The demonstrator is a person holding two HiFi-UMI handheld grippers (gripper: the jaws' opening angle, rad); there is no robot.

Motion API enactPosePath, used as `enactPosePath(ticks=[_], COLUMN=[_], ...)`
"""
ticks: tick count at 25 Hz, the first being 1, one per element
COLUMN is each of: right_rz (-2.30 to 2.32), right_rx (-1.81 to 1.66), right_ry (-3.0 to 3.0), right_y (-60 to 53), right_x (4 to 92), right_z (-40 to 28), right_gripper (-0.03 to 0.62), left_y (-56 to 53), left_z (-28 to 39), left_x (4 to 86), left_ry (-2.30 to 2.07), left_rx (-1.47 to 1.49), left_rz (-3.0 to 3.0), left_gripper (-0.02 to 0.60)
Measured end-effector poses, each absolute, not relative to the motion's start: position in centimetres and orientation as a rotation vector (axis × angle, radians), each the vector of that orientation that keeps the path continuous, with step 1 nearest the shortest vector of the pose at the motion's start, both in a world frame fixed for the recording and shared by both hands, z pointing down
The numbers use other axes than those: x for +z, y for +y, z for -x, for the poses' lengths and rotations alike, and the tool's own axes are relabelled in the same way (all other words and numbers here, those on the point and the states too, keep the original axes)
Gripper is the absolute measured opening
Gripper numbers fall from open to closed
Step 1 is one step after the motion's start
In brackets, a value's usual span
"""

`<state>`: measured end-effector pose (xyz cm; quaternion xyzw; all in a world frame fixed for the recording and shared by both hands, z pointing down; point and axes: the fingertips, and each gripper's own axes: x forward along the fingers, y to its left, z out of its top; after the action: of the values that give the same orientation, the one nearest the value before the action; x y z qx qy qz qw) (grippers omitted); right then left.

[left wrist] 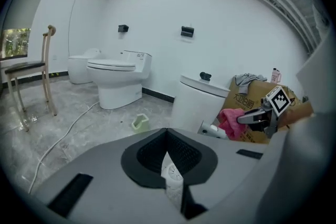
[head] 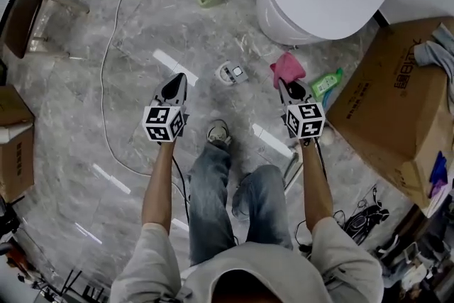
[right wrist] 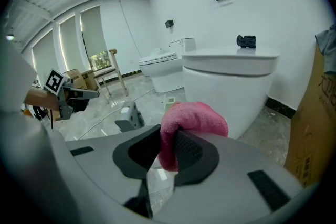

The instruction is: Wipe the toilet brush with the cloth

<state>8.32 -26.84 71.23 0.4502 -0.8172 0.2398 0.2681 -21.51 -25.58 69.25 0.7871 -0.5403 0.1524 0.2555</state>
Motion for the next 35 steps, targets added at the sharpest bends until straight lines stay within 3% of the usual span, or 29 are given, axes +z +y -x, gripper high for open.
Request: enactPosePath(ticks=[12,21,35], right_rz=[-1.220,-1.318,-1.434], right_rx=[0.546,0.499,0.327], right_ry=[-2.195,-2.226,-2.315], right_y=[-23.4,-22.3,-21.5], right_x=[52.4,38.7,23.6], right_z=[-7.2,-9.1,-11.4], right_gripper=[0.084,0.084,0.084], left_y=[-22.2,-20.0,-18.2], left_z=[21.3,17.1,14.9], left_x=[52.5,39.9,25.6], left_ry=[-1.562,-1.501,-1.525], left_rx=[0.440,0.406,0.420], left_rz=[-2.081,-2.148,-2.305], left_gripper=[0.018,0.018,0.018])
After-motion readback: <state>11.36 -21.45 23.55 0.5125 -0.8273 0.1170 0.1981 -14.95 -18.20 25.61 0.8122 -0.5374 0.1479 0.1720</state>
